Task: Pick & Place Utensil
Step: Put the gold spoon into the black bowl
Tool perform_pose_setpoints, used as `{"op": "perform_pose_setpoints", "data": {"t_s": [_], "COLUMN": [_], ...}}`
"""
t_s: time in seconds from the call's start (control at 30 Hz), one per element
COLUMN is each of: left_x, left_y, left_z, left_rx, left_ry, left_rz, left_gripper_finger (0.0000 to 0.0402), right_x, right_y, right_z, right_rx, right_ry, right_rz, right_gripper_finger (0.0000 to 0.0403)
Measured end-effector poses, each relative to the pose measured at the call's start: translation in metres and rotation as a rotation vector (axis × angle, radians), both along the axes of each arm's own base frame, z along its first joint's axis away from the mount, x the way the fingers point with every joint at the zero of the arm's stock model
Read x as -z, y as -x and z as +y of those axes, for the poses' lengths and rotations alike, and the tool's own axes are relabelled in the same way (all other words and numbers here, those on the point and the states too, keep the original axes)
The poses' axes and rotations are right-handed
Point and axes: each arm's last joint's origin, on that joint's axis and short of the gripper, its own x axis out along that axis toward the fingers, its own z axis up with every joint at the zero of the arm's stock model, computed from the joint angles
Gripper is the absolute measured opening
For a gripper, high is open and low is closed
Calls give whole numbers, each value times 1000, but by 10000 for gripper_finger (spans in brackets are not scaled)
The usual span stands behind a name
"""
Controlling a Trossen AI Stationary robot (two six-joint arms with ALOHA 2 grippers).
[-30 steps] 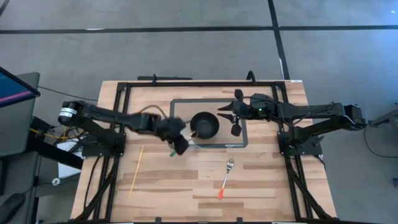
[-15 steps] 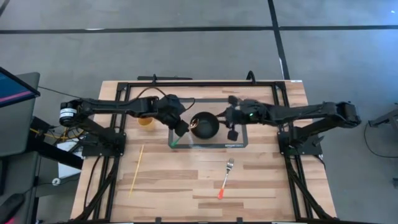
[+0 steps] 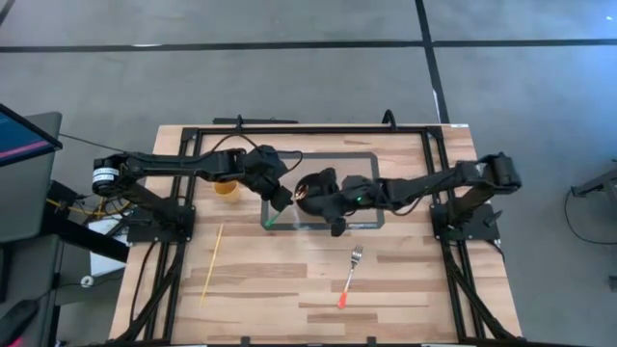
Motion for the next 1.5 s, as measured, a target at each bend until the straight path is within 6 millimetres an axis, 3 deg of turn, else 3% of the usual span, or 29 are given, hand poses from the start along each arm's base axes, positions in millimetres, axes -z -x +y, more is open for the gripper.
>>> {"op": "perform_pose_setpoints", "data": {"t_s": [0.23,0.5,0.9,1.23,1.5], "left_x": [1,2,-1,-2,-2], "left_y": [1,0,-1,-4,-5], "left_z": [-1,-1,1,2,3], "left_rx": [10,15,24,56,184], "left_ry": [11,14,-10,-81,-273], "left_rz": [5,3,-24,-60,-119], "left_gripper_finger": [11,11,23,58,94], "right_x": [18,30,32,31,34], "right_y": [-23,-32,-28,-28,-25], "right_z": [12,15,14,12,11], "right_rx": [81,162,153,227,264], "right_ry": [259,466,487,506,505], "right_rz": [50,72,115,126,168], "right_gripper_finger": [202,148,14,18,15]}}
